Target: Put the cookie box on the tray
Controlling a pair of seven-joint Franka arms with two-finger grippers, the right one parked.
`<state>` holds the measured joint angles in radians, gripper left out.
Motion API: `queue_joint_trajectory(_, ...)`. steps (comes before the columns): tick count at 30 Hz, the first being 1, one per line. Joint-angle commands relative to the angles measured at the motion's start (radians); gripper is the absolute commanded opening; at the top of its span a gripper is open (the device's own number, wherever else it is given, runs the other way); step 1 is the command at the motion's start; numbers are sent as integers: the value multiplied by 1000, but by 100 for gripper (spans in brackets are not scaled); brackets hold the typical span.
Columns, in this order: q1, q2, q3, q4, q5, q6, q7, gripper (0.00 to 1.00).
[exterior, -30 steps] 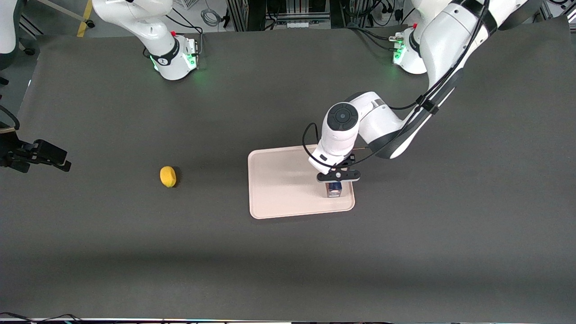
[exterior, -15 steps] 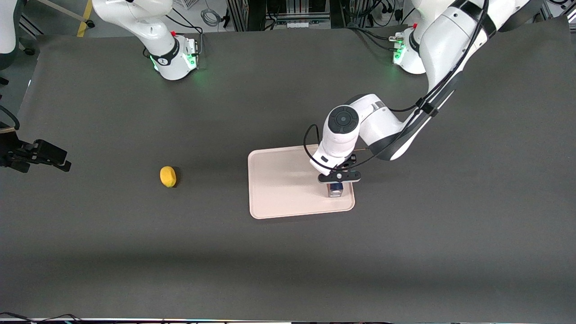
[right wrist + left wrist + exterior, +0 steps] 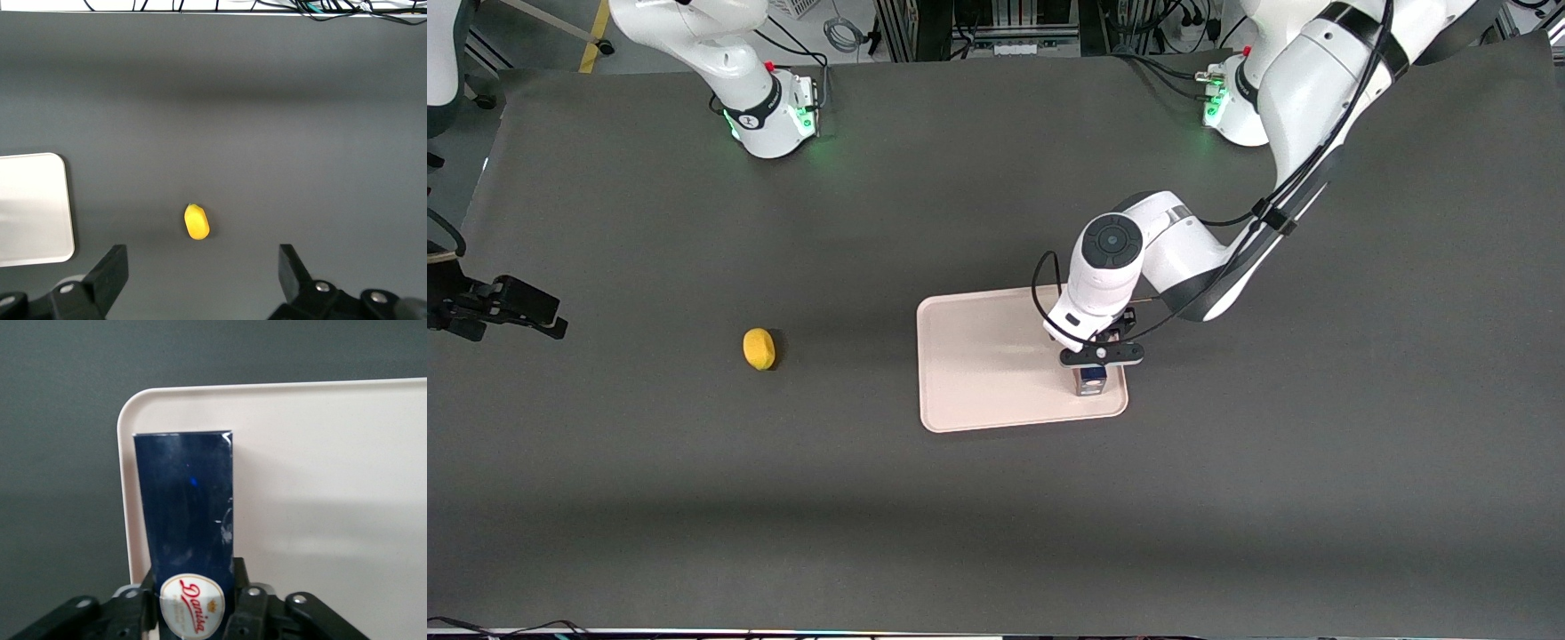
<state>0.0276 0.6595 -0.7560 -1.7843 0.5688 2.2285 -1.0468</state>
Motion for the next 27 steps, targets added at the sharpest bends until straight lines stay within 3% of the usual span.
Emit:
queue_joint_trajectory(1, 0, 2, 1, -6, 13, 17, -2, 100)
queue_joint_trajectory(15, 3, -9, -2, -1, 11, -3, -4, 100)
queue_joint_trajectory(27, 6, -101, -16, 17, -6, -65, 2, 100)
